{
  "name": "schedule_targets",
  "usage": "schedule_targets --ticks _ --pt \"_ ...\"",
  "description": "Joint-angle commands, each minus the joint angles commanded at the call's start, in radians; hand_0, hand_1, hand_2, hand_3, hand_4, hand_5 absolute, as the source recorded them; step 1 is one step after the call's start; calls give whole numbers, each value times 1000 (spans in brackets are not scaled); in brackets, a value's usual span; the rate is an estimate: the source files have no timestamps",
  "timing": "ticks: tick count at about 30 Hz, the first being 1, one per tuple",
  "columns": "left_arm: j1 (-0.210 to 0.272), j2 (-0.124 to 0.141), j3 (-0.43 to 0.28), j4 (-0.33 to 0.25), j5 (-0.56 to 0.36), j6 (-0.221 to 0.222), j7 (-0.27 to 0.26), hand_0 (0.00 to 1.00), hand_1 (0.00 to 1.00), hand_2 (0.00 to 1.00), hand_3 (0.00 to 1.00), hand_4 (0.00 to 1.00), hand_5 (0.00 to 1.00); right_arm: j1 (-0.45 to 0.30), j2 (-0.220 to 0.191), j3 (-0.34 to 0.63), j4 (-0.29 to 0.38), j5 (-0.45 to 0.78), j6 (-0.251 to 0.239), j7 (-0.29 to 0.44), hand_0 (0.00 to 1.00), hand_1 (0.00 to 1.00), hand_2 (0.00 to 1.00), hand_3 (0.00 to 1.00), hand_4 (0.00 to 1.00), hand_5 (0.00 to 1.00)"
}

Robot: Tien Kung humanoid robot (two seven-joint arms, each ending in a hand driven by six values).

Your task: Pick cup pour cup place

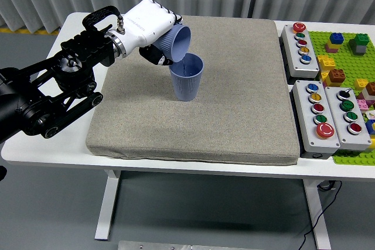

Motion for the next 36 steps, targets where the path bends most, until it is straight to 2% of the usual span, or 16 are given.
schedule_targets --ticks 19,25,30,36 --pt "-14 7 14 -7 -2 20 -2 510 467 496 556 862 204 3 0 2 -1 3 -1 2 642 609 516 595 2 8" --pt "6 7 -24 -11 -24 35 -5 510 467 496 556 861 208 5 1 0 -2 8 -2 4 641 609 516 595 2 8" --pt "44 -9 -80 -8 -114 62 -20 510 471 496 556 860 207 4 2 -1 -2 7 -2 4 641 609 516 594 2 7" --pt "97 -16 -157 5 -364 150 -76 509 470 496 555 860 212 1 4 3 -2 3 -1 3 641 609 516 595 2 6"
